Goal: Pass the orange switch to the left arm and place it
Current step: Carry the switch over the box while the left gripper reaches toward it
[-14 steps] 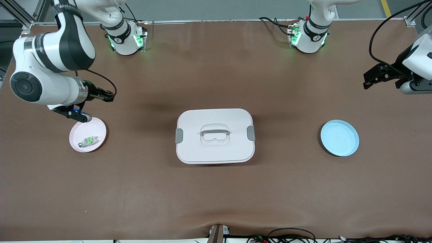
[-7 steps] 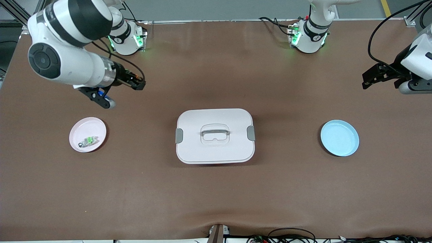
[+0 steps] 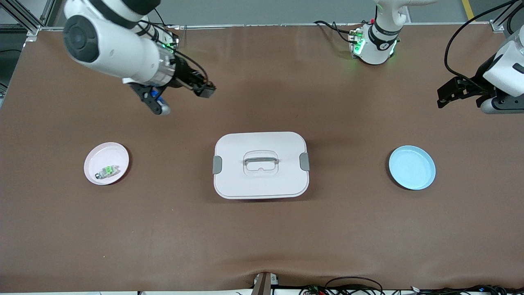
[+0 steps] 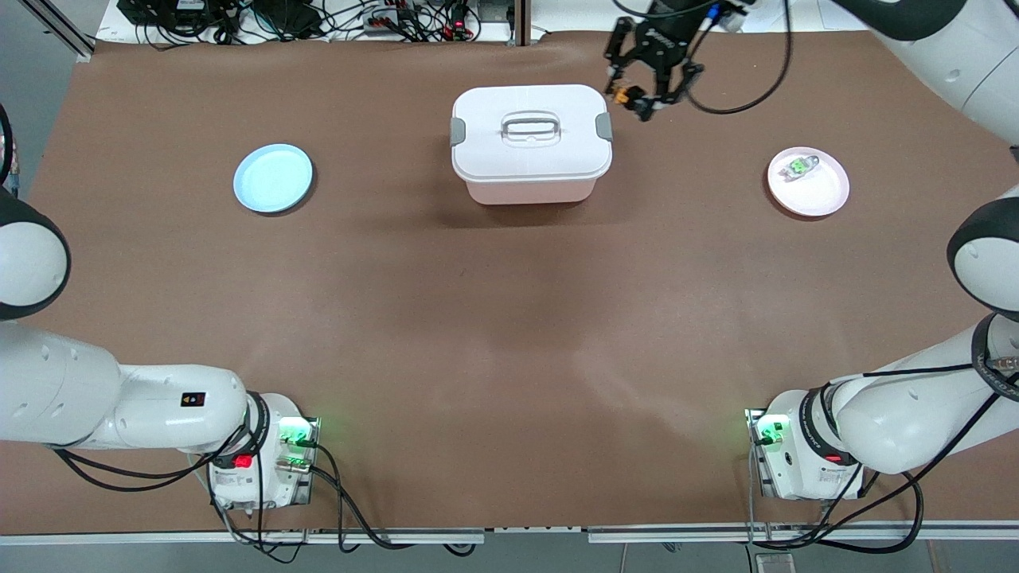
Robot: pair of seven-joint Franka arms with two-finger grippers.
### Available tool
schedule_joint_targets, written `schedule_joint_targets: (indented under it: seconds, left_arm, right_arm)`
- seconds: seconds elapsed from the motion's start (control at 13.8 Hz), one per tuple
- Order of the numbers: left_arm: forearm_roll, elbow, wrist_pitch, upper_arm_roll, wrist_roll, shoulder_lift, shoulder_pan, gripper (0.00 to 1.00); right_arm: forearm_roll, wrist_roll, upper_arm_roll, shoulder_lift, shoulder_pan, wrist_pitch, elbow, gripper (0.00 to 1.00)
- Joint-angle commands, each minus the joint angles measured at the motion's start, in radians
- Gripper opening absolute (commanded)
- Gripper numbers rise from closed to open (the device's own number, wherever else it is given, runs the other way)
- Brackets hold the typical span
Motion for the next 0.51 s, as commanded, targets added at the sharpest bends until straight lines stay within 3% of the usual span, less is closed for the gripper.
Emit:
schedule_joint_targets:
  seconds: [0.0,0.44]
  left_arm:
    - [-0.041,0.023,-0.017,-0.013,-0.027,0.009,-0.001,1.0]
    - [-0.145,0.023,-0.013,-0.013,-0.117,0.025,-0.024,1.0]
  right_arm:
    - [0.091,0.103,-0.012,0.047,0.041,0.091,0.037,0.36]
    - [0.284,0.236,-0.012,0.102,0.104,0.34,0.037,0.36]
